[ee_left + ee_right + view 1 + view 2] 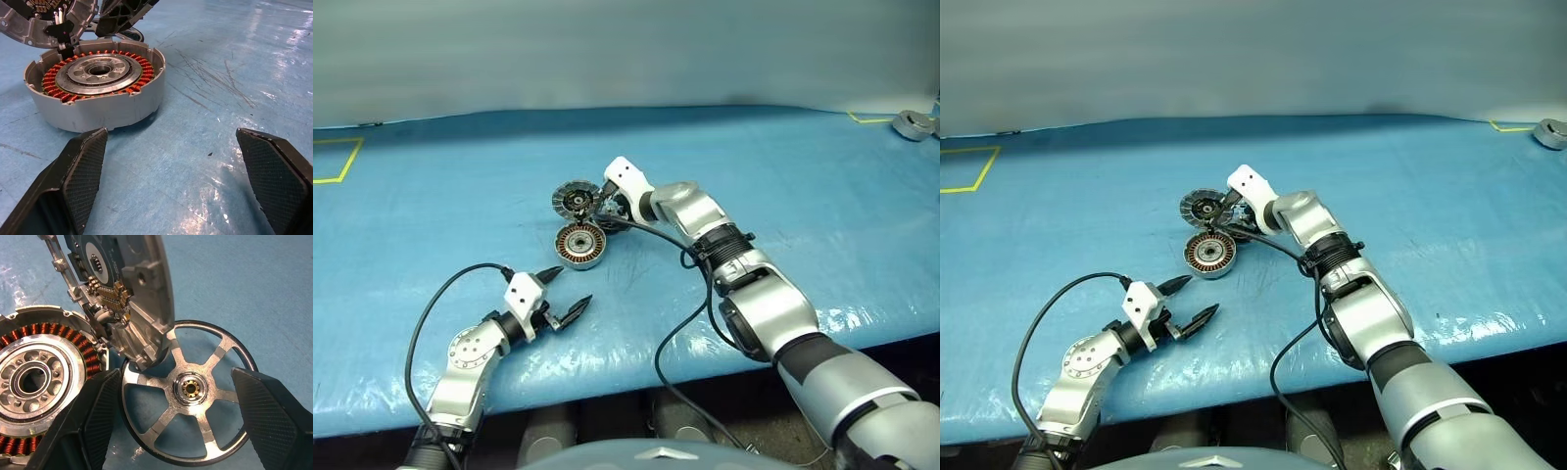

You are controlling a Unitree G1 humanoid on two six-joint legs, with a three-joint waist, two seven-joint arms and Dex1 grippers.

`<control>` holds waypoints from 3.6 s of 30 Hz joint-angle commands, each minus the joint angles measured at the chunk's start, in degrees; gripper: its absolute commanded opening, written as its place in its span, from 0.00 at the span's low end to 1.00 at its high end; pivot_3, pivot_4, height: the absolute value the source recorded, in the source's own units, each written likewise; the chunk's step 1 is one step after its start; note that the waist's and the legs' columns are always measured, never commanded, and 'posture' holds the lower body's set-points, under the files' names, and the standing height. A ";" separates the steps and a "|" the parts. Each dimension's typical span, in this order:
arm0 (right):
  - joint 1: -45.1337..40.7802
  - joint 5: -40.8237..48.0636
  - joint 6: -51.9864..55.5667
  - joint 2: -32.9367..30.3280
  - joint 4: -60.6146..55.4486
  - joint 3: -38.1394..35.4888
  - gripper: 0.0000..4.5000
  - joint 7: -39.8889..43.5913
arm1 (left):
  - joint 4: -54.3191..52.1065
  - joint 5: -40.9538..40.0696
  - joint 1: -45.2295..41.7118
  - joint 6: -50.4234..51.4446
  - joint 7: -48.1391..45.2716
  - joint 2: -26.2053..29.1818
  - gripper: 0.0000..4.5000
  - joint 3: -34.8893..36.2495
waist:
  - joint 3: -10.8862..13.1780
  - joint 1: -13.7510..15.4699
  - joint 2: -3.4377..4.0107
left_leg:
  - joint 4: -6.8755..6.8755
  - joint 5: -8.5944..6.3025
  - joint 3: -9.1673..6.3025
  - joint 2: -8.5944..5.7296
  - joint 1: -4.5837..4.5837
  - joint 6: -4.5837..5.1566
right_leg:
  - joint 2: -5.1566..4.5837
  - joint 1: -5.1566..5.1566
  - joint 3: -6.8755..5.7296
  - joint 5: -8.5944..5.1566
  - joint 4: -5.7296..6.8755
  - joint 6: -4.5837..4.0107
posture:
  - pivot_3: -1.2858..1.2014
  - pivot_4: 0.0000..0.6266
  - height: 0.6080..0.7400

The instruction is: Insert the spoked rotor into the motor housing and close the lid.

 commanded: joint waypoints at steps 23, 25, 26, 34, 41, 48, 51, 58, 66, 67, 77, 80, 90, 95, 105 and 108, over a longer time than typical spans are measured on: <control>3.35 -6.95 -5.90 -0.72 -0.42 3.15 0.81 3.21 | -1.59 -4.46 -1.53 -0.06 -3.01 -0.40 1.00 0.70 | -0.01 -0.04 0.00 | 0.02 0.00 -0.01 -0.01 0.09 0.00 | 0.00 0.05 0.02 0.00 0.04 0.00 | 0.52 0.24 1.00; 4.25 -7.05 -5.97 -0.78 -1.48 3.47 0.72 4.25 | -1.88 -5.55 -1.49 0.63 -3.16 -0.50 1.00 0.84 | -0.01 -0.03 0.00 | 0.01 0.00 -0.02 -0.01 0.09 0.00 | 0.01 0.05 0.02 0.00 0.04 0.00 | 0.52 0.24 1.00; 4.68 -7.31 -6.03 -0.89 -1.99 3.72 0.64 4.52 | -2.05 -5.80 -1.47 0.84 -3.18 -0.47 1.00 0.84 | -0.01 -0.03 0.00 | 0.01 0.00 -0.02 -0.01 0.09 0.00 | 0.00 0.05 0.02 0.00 0.04 0.00 | 0.52 0.24 1.00; 6.64 -8.40 -4.65 -1.64 -4.93 3.90 0.29 5.91 | -3.07 -6.52 -1.74 1.62 -3.50 0.05 1.00 0.56 | -0.04 0.05 -0.02 | 0.07 0.00 -0.05 -0.01 0.20 0.00 | -0.01 0.17 0.03 0.00 0.05 0.00 | 0.52 0.24 1.00; 8.49 -9.71 0.20 -3.22 -9.19 3.18 0.29 3.65 | -3.71 -6.46 -2.03 1.48 -3.62 0.27 1.00 0.56 | -0.04 0.29 -0.02 | 0.06 0.00 -0.06 -0.02 0.17 0.00 | -0.01 0.15 0.01 0.00 0.04 0.00 | 0.52 0.24 1.00; 12.84 -13.20 13.32 -6.76 -20.34 2.67 0.29 -3.83 | -4.60 -6.22 -1.85 1.68 -3.52 0.54 1.00 0.74 | -0.08 1.44 -0.02 | 0.12 0.01 -0.05 -0.01 0.16 -0.01 | -0.10 0.19 0.02 -0.13 0.04 -0.22 | 0.52 0.24 1.00; 16.26 -13.26 18.57 -7.93 -27.36 2.14 0.29 -5.40 | -4.58 -6.26 -1.90 1.66 -3.52 0.61 1.00 0.86 | -0.10 1.88 -0.03 | 0.15 0.00 -0.02 -0.01 0.13 0.00 | -0.14 0.20 0.02 -0.15 0.00 -0.24 | 0.52 0.24 1.00; 29.40 -12.12 25.34 -8.77 -49.58 -1.40 0.29 -9.97 | -5.42 -6.29 -0.28 2.00 -1.44 -0.34 1.00 1.07 | -0.14 1.95 -0.05 | 0.04 0.00 -0.05 -0.05 0.08 -0.01 | -0.06 0.14 -0.07 -0.16 -0.01 -0.21 | 0.52 0.24 1.00; 41.23 -1.11 22.20 -5.28 -72.26 -4.81 0.29 -6.45 | -10.07 -4.54 4.81 1.58 4.81 -4.27 1.00 0.10 | -0.07 1.53 -0.06 | 0.06 0.00 -0.13 -0.01 0.10 -0.01 | -0.03 0.12 -0.03 -0.31 -0.04 -0.09 | 0.52 0.24 1.00; 41.64 0.47 21.89 -4.65 -73.50 -5.08 0.29 -6.07 | -10.49 -4.07 5.08 1.41 5.45 -4.63 1.00 -0.04 | -0.03 1.36 -0.03 | 0.06 0.00 -0.12 0.02 0.10 -0.01 | -0.01 0.10 -0.01 -0.34 -0.04 -0.04 | 0.52 0.24 1.00; 36.26 6.06 19.40 1.77 -68.91 -4.94 0.29 -10.89 | -12.66 -1.83 6.30 0.66 8.37 -3.45 1.00 1.03 | -0.01 1.08 -0.05 | 0.14 0.00 -0.04 0.00 0.07 -0.01 | -0.04 0.04 0.08 -0.27 -0.03 -0.12 | 0.52 0.24 1.00; 34.52 6.02 18.28 1.80 -65.26 -2.89 0.29 -10.97 | -12.11 -2.13 6.13 0.21 8.19 -2.64 1.00 2.29 | -0.02 1.11 -0.05 | 0.11 0.00 -0.10 0.01 0.08 -0.01 | 0.01 0.05 0.01 -0.22 -0.02 -0.22 | 0.52 0.24 1.00; 30.37 8.90 16.41 2.64 -56.41 -2.85 0.29 -10.19 | -12.68 -2.62 6.25 0.47 7.72 -1.67 1.00 3.33 | -0.01 1.13 -0.05 | 0.06 0.00 -0.09 0.01 0.06 -0.01 | -0.02 0.05 0.00 -0.19 -0.04 -0.31 | 0.52 0.24 1.00; 31.08 11.56 15.23 2.31 -55.99 -2.86 0.29 -8.26 | -13.98 -3.06 6.59 1.72 7.63 -1.84 1.00 2.80 | -0.01 1.16 -0.05 | 0.05 0.00 -0.09 0.01 0.03 -0.01 | -0.02 0.04 -0.01 -0.19 -0.04 -0.30 | 0.52 0.24 1.00; 30.92 9.53 13.41 -0.55 -53.39 0.40 0.29 -8.32 | -15.56 -2.65 6.17 3.35 7.68 -1.84 1.00 2.27 | -0.01 1.08 -0.05 | 0.06 0.00 -0.08 0.00 0.05 -0.01 | -0.01 0.05 -0.01 -0.19 -0.03 -0.30 | 0.52 0.24 1.00; 30.90 9.40 13.49 -0.68 -52.89 0.76 0.29 -8.55 | -15.56 -2.62 6.09 3.43 7.59 -1.82 1.00 2.19 | -0.01 1.09 -0.05 | 0.06 0.00 -0.08 -0.01 0.05 -0.01 | 0.00 0.05 -0.02 -0.19 -0.03 -0.29 | 0.52 0.24 1.00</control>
